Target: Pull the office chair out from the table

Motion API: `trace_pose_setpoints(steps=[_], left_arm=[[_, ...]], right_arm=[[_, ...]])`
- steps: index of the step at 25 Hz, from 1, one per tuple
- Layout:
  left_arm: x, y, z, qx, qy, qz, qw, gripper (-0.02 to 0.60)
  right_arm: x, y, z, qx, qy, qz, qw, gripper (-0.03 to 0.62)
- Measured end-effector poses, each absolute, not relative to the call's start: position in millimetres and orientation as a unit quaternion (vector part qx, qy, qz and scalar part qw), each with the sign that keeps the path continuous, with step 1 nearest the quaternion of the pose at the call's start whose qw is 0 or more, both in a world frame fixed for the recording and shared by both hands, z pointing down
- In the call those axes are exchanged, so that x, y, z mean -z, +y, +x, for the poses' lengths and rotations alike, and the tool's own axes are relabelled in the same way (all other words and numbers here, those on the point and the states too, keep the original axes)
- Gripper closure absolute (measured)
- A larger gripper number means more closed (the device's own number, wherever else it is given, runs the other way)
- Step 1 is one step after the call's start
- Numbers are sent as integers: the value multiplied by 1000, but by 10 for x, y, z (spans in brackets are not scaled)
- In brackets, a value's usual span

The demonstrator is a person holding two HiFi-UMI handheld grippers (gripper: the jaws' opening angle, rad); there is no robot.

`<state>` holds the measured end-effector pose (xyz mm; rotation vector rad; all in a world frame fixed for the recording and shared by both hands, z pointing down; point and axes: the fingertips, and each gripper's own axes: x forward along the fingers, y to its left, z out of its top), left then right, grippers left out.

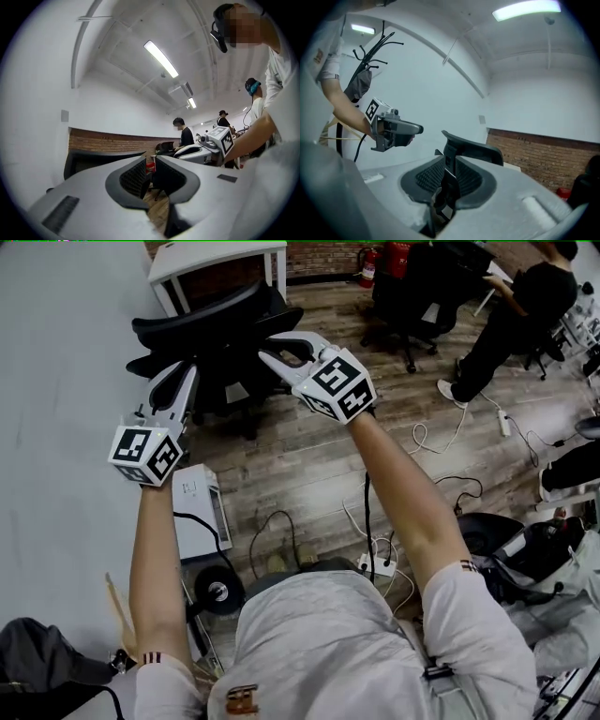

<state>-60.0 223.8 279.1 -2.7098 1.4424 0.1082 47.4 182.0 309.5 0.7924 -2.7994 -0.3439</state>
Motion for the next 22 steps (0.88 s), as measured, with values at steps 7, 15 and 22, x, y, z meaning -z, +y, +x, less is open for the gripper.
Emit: trace_pose_setpoints(steps=[7,15,22], left_arm=[[-2711,2535,-417,-58,456,-887,38,574],[-2787,2732,-340,-67,442,-894,36,581],[-2826,2654,-299,-59,432,-899,41,581]], right_arm=[[-2972,2176,356,113,-952,277,66,591],[-2990,2453,200,101,-955,277,39,591],[-3005,2420,134,91,-957,275,29,592]])
